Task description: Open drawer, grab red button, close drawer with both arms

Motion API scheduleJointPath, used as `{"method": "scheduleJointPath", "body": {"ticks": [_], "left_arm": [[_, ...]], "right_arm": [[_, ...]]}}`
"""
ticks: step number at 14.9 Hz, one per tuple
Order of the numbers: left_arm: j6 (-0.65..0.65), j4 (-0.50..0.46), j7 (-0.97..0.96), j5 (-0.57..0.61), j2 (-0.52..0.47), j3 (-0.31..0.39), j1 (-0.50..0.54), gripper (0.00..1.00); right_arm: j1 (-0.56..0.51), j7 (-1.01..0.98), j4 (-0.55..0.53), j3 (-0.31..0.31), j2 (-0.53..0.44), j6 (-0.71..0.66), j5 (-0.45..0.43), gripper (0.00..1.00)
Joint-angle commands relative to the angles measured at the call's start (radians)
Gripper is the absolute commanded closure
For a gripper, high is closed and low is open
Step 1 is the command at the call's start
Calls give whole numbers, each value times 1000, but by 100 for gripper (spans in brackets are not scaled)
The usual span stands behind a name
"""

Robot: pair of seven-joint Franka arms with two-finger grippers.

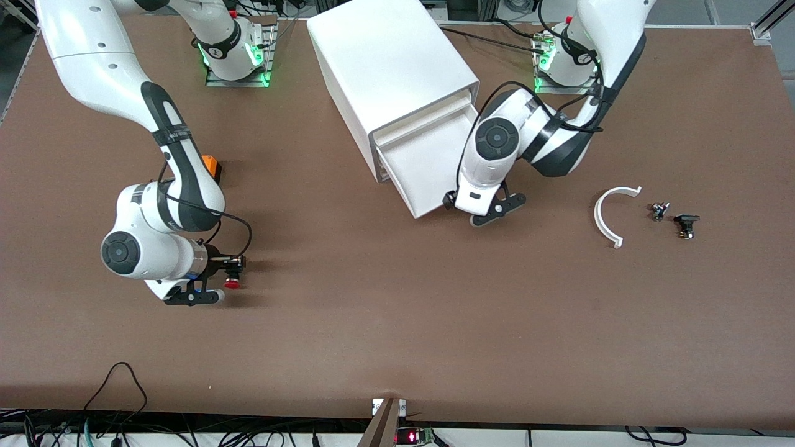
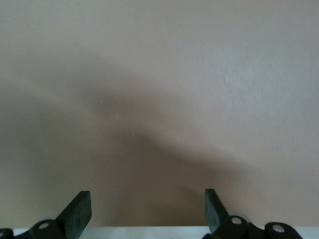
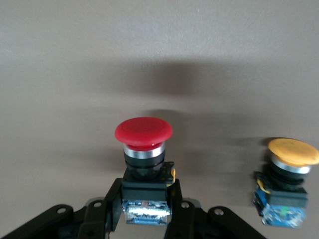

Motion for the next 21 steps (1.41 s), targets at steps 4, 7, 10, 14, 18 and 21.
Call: {"method": "scheduleJointPath", "body": {"ticks": [4, 7, 10, 14, 18, 21], "left_arm": [[-95, -11, -7, 13, -7, -86, -8, 0], [-119, -12, -7, 2, -6, -118, -8, 0], [-121, -12, -5, -44, 2, -146, -12, 0], [-147, -12, -3, -108, 14, -175, -4, 0], [-150, -12, -3, -166, 16, -176, -7, 0], [-150, -12, -3, -194, 26, -176, -8, 0]], "right_arm": [[-4, 0, -56, 0, 6, 59, -6, 62], [-15, 1, -50, -2, 4, 59, -3, 1], [-26, -3, -45, -5, -43, 48, -6, 1], [-23, -8, -59, -49, -132, -7, -21, 1], [-21, 0, -62, -61, -253, -114, -53, 1], [-23, 1, -60, -64, -341, -188, -72, 1]]}}
